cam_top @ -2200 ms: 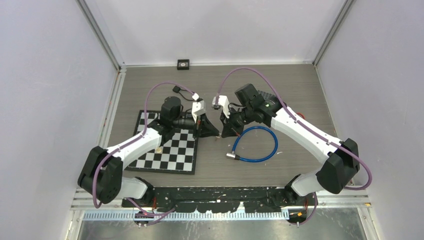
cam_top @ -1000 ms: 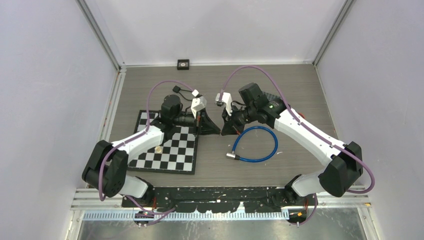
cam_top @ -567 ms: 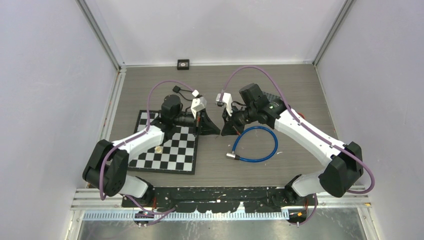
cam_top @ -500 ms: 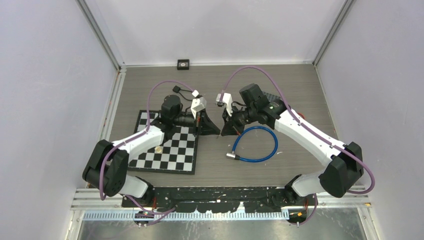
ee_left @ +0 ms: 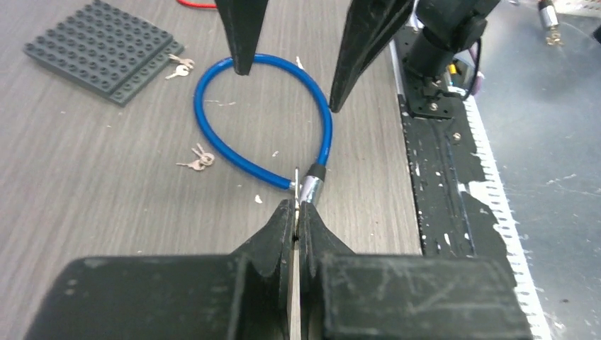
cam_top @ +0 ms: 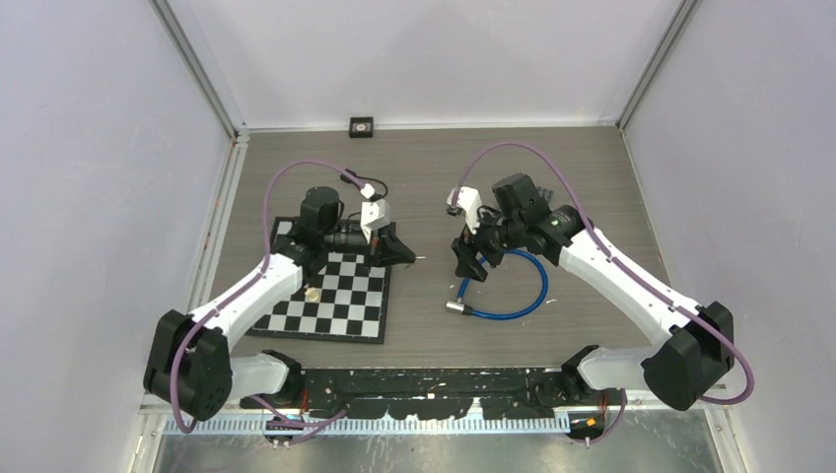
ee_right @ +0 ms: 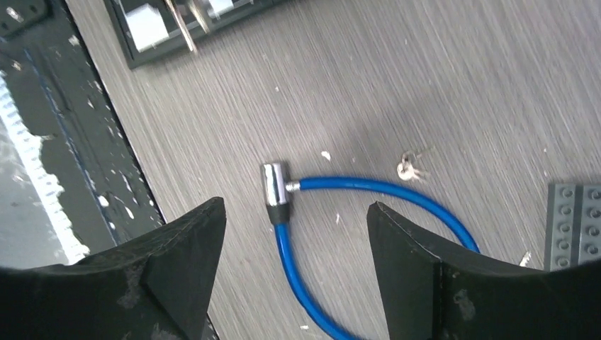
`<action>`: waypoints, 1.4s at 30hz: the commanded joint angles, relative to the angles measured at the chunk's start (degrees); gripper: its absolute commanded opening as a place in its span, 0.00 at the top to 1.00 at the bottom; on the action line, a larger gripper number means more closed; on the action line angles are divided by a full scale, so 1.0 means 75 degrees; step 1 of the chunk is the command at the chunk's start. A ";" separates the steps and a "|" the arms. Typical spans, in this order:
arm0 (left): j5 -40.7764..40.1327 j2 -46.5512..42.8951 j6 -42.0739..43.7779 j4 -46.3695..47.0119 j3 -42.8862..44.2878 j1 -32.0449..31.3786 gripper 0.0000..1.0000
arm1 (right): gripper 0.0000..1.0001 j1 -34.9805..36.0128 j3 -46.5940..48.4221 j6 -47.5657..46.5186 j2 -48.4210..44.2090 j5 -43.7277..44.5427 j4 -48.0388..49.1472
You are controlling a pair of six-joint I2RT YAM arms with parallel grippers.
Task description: Unlock with the key
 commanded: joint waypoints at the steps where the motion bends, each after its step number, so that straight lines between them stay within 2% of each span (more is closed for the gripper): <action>1: -0.0441 -0.0407 0.2490 -0.2892 0.0729 0.0057 1.00 | 0.18 0.0014 -0.0352 -0.0526 -0.0126 0.0611 -0.0614; 5: -0.0538 -0.0749 0.3410 -0.3753 0.0685 0.0057 1.00 | 0.16 0.0232 -0.0896 -0.0723 0.0034 0.0846 -0.0664; 10: -0.0687 -0.1170 0.3819 -0.4460 0.0653 0.0057 1.00 | 0.16 0.0717 -0.1245 -0.0897 0.0666 0.1207 -0.0577; 18: -0.0882 -0.1878 0.3969 -0.4659 0.0217 0.0057 1.00 | 0.18 0.1350 -0.1188 -0.1025 0.1921 0.1898 -0.0044; 21: -0.0900 -0.2024 0.4169 -0.4895 0.0199 0.0057 1.00 | 0.21 0.1582 -0.1090 -0.1007 0.2372 0.2067 0.0063; 27: -0.0905 -0.1999 0.3821 -0.5020 0.0250 0.0057 1.00 | 0.28 0.1960 -0.1131 -0.0924 0.2910 0.2433 0.0448; 32: -0.0856 -0.2013 0.3829 -0.5016 0.0261 0.0057 1.00 | 0.46 0.2038 -0.1131 -0.0838 0.3065 0.2730 0.0672; 36: -0.0853 -0.2006 0.3828 -0.4963 0.0239 0.0057 1.00 | 0.75 0.2044 -0.1046 -0.0961 0.2840 0.2724 0.0398; 40: -0.0778 -0.1916 0.3745 -0.5003 0.0363 0.0057 1.00 | 0.96 0.2030 -0.1037 -0.1325 0.1595 0.2323 -0.0076; 42: -0.0542 -0.1790 0.3735 -0.5076 0.0504 0.0057 1.00 | 0.99 0.2012 -0.1004 -0.1401 0.0933 0.1957 -0.0208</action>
